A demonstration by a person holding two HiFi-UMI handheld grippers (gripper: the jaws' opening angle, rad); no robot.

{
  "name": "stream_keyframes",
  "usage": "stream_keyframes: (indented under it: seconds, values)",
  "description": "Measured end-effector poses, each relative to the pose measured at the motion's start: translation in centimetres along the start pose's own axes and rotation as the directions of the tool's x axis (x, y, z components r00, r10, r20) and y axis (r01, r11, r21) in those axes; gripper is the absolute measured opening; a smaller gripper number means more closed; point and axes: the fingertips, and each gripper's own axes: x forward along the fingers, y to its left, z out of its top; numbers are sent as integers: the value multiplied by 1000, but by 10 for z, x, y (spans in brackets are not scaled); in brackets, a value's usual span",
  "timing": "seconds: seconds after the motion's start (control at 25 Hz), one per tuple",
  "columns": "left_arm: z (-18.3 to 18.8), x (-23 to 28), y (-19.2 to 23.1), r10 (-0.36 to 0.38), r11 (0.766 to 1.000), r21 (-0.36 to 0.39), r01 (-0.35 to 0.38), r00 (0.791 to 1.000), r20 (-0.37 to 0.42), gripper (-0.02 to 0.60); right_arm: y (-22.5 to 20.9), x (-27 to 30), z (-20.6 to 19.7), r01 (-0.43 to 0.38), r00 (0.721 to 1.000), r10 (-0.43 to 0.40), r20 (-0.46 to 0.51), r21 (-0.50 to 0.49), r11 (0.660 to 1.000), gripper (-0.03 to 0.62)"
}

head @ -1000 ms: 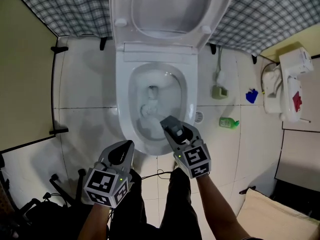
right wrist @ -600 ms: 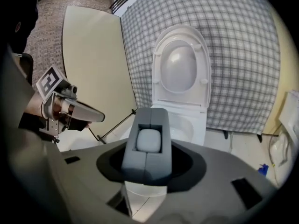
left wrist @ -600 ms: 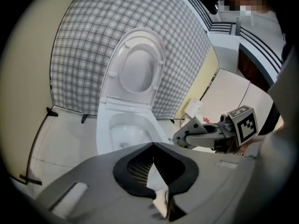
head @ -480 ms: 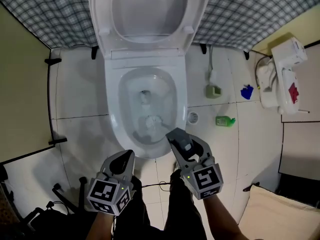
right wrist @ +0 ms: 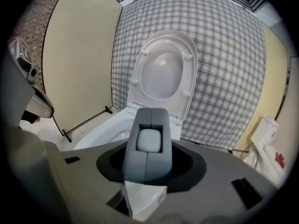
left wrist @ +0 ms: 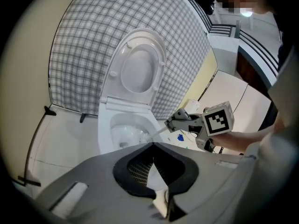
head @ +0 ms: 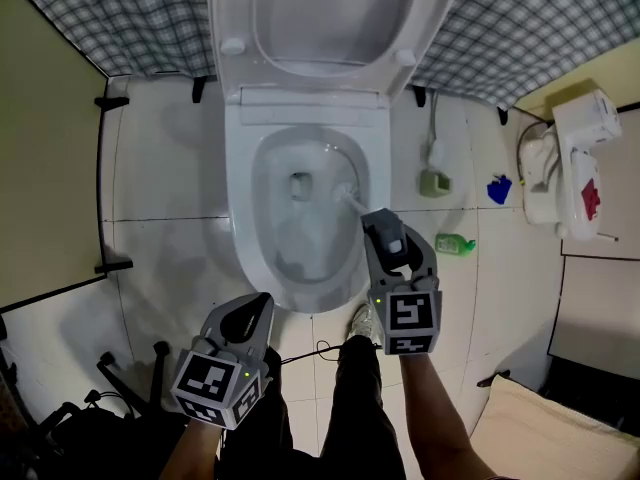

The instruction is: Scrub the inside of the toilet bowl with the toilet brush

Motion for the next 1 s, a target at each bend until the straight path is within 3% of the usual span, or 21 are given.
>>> stream_keyframes:
  seconds: [0.24, 0.6, 1.0]
  values:
    - [-1, -2, 17, 21, 999, -31, -21, 1000, 3, -8, -4, 45, 25, 35, 996, -33, 87, -23, 999, 193]
    - [5, 3, 27, 30, 999, -37, -30, 999, 9, -8, 35, 88, 10, -96, 995, 96, 17, -14, 995, 193]
    - [-3, 5, 19, 15, 999, -39, -16, 1000, -1, -8, -17, 21, -8, 82, 996, -80, -26, 90, 993, 190]
